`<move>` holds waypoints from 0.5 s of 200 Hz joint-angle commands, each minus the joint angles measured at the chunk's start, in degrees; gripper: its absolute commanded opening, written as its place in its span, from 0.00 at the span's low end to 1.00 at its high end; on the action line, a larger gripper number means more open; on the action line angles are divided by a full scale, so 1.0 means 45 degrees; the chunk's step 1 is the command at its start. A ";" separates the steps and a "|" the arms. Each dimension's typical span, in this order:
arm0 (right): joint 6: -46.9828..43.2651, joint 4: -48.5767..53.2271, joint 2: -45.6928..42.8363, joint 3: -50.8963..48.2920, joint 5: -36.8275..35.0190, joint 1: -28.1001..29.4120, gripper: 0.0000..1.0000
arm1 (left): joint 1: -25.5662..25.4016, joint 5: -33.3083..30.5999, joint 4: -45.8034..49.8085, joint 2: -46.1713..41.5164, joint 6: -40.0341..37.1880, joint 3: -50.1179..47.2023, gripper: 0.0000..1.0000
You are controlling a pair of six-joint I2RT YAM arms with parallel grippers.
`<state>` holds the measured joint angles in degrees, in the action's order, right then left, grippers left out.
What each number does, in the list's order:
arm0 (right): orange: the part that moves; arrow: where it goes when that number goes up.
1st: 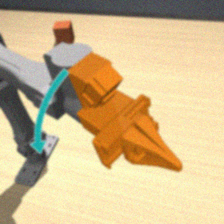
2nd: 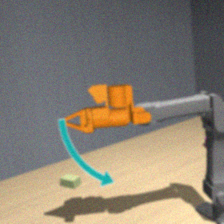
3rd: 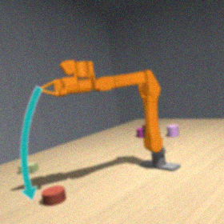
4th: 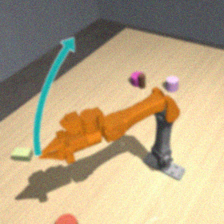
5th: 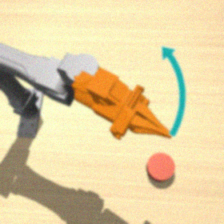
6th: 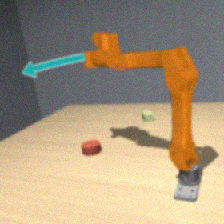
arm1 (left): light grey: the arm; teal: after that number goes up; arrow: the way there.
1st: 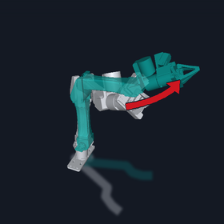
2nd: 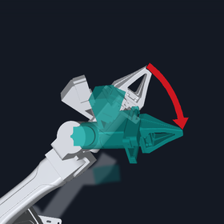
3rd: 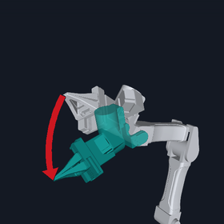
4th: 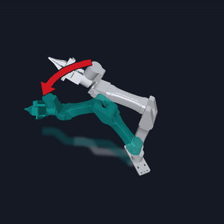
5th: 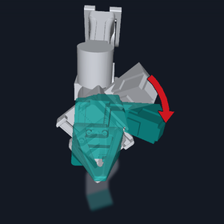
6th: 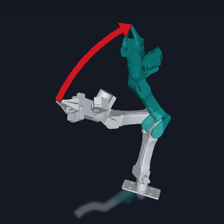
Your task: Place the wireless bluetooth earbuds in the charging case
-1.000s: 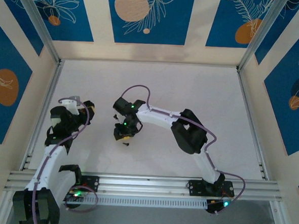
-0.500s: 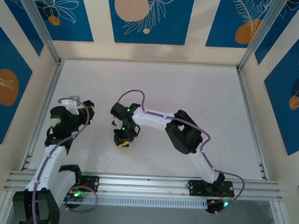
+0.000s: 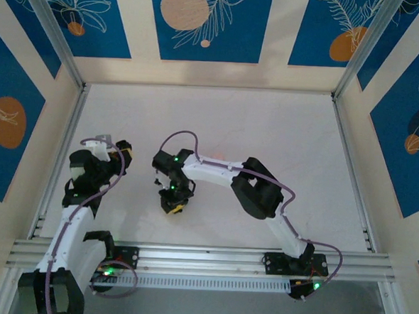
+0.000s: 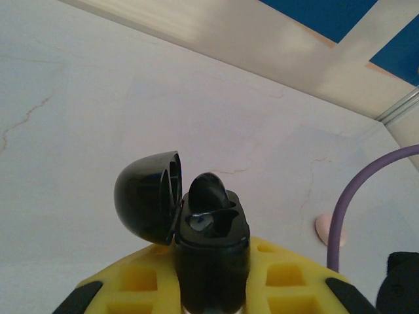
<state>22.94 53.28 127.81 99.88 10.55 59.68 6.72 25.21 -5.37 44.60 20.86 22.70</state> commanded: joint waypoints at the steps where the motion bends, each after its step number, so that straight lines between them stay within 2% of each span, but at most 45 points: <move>1: 0.0793 0.0268 -0.1716 -0.0380 -0.0050 0.0000 0.32 | -0.0067 -0.0085 0.0059 -0.0331 -0.0206 -0.0039 0.18; 56: 0.4392 -0.1392 -0.3950 -0.4096 0.0495 -0.0351 0.39 | -0.0067 -0.0014 0.0150 -0.0463 -0.0262 -0.0024 0.18; 76: 0.4772 -0.1985 -0.3997 -0.4942 0.1095 -0.0563 0.40 | -0.0068 0.0076 -0.0002 -0.0390 -0.0205 -0.0062 0.18; 100: 0.4699 -0.2236 -0.3504 -0.4799 0.1395 -0.0663 0.41 | -0.0066 0.0124 -0.0077 -0.0370 -0.0166 -0.0049 0.18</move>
<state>41.23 46.22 110.39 77.95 13.17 57.21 6.72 25.04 -5.04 43.24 20.51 22.63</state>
